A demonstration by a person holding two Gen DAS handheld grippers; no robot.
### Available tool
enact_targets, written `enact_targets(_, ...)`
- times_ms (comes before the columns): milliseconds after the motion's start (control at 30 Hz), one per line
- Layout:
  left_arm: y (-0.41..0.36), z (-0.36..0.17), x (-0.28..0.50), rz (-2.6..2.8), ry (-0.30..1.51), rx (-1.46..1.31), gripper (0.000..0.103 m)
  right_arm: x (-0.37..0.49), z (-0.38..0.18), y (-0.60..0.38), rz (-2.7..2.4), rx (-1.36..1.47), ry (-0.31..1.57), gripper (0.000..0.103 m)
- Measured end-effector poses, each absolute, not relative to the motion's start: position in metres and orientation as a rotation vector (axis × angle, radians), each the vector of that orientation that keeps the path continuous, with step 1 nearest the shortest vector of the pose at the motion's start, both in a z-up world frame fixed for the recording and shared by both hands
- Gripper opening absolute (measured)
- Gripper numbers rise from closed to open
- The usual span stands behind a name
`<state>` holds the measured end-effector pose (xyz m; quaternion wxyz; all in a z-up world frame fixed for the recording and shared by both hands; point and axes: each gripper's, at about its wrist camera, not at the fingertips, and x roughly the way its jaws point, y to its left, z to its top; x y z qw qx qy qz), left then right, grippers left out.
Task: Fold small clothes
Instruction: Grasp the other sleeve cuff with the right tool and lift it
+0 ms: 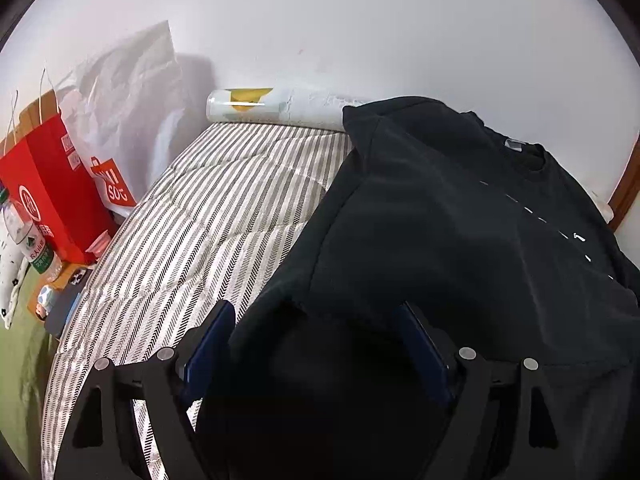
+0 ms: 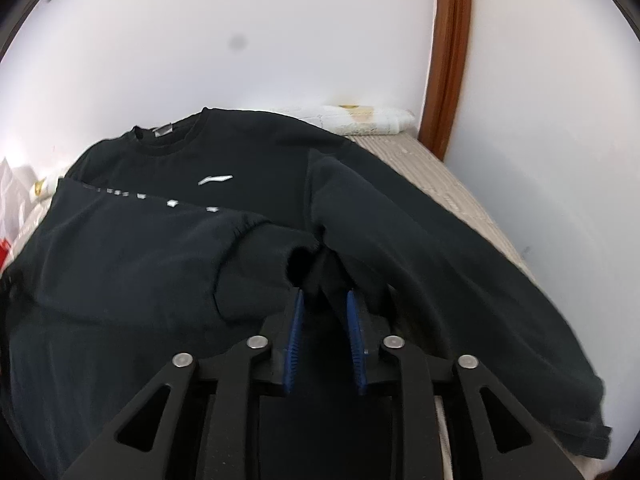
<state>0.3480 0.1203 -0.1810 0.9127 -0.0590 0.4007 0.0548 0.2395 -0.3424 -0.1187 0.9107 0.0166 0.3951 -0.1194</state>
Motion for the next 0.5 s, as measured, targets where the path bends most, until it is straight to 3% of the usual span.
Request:
enact_targets(133, 0.115, -0.177, 0.344, 0.089, 0.809, -0.119, 0.082, 0.203, -0.111, -0.352, -0.293, -0.031, 0.797, 0.045)
enact_targets(200, 0.111, -0.174, 0.341, 0.07, 0.799, -0.116, 0.082, 0.176, -0.104, -0.369, -0.36, -0.065, 0.768, 0.061)
enact_targets(333, 0.104, -0.17, 0.336, 0.038, 0.795, -0.132, 0.084, 0.126, -0.101, -0.415, -0.478, -0.085, 0.756, 0.075)
enact_targets(500, 0.096, -0.166, 0.33, 0.017, 0.782, -0.127, 0.085, 0.068, -0.11, -0.471, -0.609, -0.035, 0.795, 0.077)
